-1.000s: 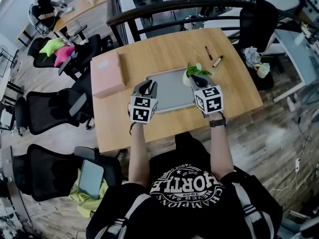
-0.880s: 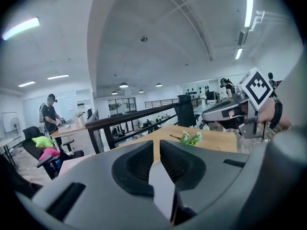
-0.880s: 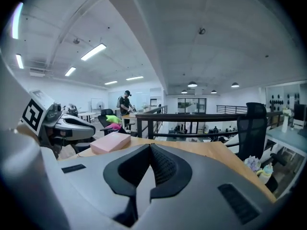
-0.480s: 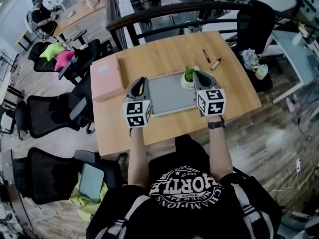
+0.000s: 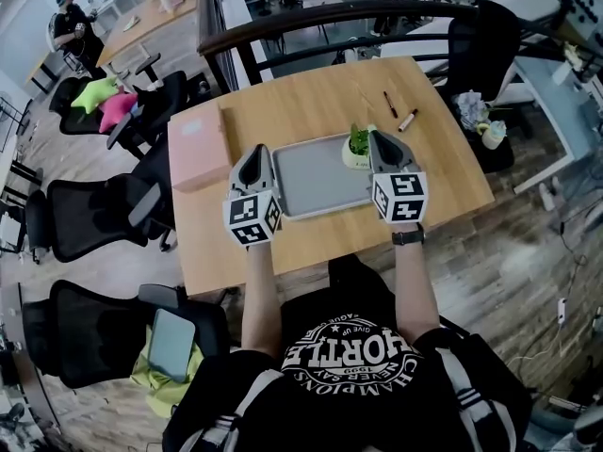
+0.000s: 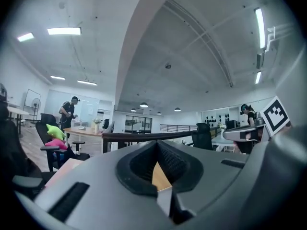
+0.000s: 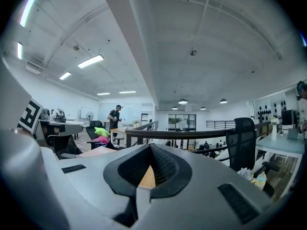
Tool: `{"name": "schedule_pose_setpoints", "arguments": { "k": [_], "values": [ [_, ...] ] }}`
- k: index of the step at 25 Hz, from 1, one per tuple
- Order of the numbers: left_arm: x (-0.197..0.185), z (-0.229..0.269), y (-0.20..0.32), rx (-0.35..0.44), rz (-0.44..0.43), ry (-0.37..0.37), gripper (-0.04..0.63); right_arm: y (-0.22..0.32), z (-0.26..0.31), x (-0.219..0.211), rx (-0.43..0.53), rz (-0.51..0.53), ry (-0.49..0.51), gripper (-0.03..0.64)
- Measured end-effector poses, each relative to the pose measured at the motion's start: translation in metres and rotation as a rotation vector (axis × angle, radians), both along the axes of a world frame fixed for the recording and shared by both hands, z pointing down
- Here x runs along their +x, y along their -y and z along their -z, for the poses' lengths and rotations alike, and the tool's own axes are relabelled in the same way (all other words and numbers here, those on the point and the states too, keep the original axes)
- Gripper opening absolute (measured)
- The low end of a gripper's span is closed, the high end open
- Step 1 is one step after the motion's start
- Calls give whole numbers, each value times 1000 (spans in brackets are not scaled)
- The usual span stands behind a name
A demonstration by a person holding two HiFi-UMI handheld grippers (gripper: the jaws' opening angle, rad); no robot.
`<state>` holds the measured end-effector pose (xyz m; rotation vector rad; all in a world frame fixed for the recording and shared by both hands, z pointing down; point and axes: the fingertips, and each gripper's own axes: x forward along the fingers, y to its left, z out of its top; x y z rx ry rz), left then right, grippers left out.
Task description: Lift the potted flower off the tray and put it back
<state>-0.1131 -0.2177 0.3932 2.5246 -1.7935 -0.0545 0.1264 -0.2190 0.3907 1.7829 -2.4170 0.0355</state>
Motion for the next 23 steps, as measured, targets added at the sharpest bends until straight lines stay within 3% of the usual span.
{"name": "schedule_pose_setpoints", "arguments": {
  "k": [8, 15, 18, 23],
  "values": [
    [8, -17, 4, -5, -2, 71, 18, 2, -10, 3, -10, 1, 6, 20],
    [9, -30, 7, -30, 2, 92, 18, 4, -13, 1, 11, 26, 12, 20],
    [5, -35, 12, -52, -3, 104, 18, 7, -6, -4, 55, 61, 11, 20],
    [-16, -51, 16, -125, 23, 132, 20, 20, -9, -14, 39, 98, 10, 20]
  ]
}}
